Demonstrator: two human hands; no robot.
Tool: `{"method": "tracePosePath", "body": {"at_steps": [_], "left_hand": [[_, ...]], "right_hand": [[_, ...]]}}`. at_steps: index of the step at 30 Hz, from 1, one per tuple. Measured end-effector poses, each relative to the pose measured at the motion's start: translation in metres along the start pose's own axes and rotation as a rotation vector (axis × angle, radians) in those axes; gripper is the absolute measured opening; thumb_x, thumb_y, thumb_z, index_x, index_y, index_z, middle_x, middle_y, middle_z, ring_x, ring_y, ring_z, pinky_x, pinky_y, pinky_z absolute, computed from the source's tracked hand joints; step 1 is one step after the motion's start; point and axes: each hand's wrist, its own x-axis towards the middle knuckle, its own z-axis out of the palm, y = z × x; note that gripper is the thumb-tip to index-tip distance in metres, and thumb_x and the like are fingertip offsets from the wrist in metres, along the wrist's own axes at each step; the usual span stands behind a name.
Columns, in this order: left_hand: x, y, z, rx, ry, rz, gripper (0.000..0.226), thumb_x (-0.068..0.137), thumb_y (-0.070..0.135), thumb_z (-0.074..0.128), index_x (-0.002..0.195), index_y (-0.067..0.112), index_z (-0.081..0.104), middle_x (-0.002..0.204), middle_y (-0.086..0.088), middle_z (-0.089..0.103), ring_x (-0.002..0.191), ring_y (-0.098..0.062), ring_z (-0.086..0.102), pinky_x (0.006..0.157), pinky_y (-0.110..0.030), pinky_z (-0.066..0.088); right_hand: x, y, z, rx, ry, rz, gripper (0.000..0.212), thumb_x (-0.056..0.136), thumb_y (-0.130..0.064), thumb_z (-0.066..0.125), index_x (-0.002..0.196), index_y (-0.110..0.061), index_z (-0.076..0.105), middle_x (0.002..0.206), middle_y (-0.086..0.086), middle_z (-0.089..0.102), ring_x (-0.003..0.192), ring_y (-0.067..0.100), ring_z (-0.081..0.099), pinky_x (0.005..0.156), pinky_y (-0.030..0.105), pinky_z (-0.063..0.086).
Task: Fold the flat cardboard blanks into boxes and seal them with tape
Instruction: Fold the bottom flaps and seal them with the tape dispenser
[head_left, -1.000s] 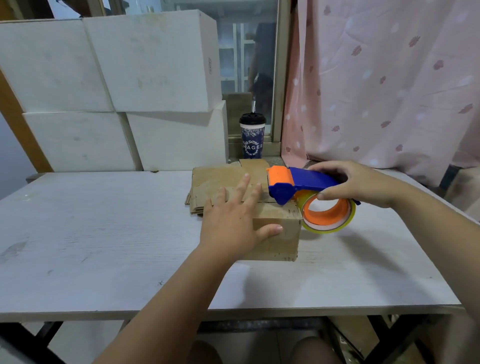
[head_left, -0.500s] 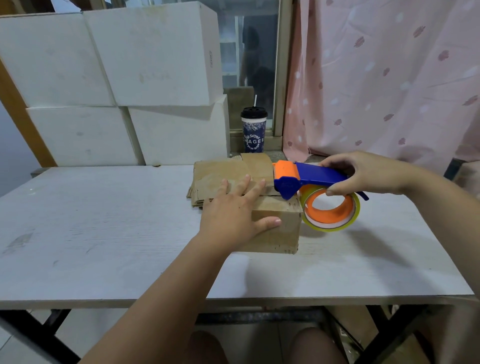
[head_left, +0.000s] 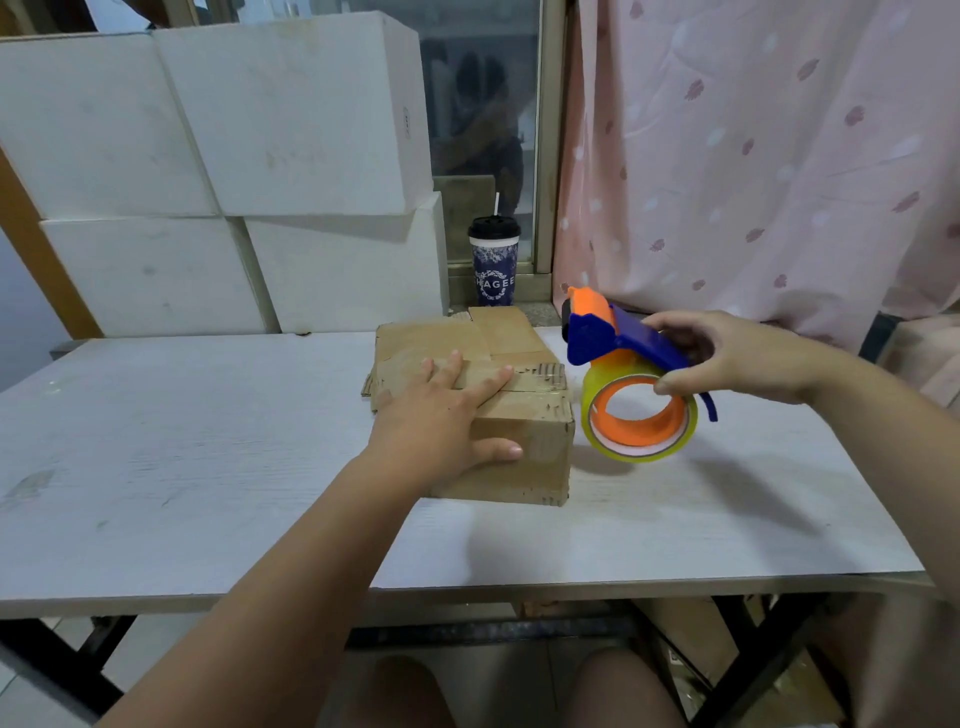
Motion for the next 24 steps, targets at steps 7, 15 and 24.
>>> {"method": "tracePosePath", "body": {"at_steps": [7,15,24], "left_hand": [[-0.022,-0.037,-0.005,0.042,-0.010,-0.027,0.076,0.073,0.082,0.031,0.138,0.063,-0.004,0.157,0.001,0.008,0.143,-0.023,0.009,0.105,-0.062,0.026],[-0.045,-0.082,-0.008,0.065,-0.016,-0.069,0.084,0.055,0.087,0.009,0.136,0.066,-0.002,0.157,0.002,0.009,0.142,-0.019,0.010,0.106,-0.056,0.029],[-0.057,-0.121,-0.006,-0.011,-0.031,-0.117,0.085,0.053,0.091,0.012,0.135,0.067,0.004,0.159,0.003,0.006,0.145,-0.018,0.003,0.111,-0.055,0.021]], "right_hand": [[0.014,-0.022,0.032,-0.004,-0.051,-0.085,0.048,0.066,-0.028,0.079,0.109,-0.034,0.060,0.096,-0.006,0.067,0.086,0.015,0.065,0.075,0.030,0.056],[0.039,-0.045,0.056,0.038,-0.122,-0.083,0.051,0.076,-0.008,0.079,0.116,-0.028,0.055,0.101,0.002,0.069,0.089,0.022,0.067,0.078,0.034,0.058],[0.054,-0.044,0.091,0.084,-0.143,-0.063,0.052,0.072,-0.011,0.082,0.109,-0.025,0.048,0.097,-0.001,0.069,0.089,0.020,0.067,0.080,0.034,0.058]]}}
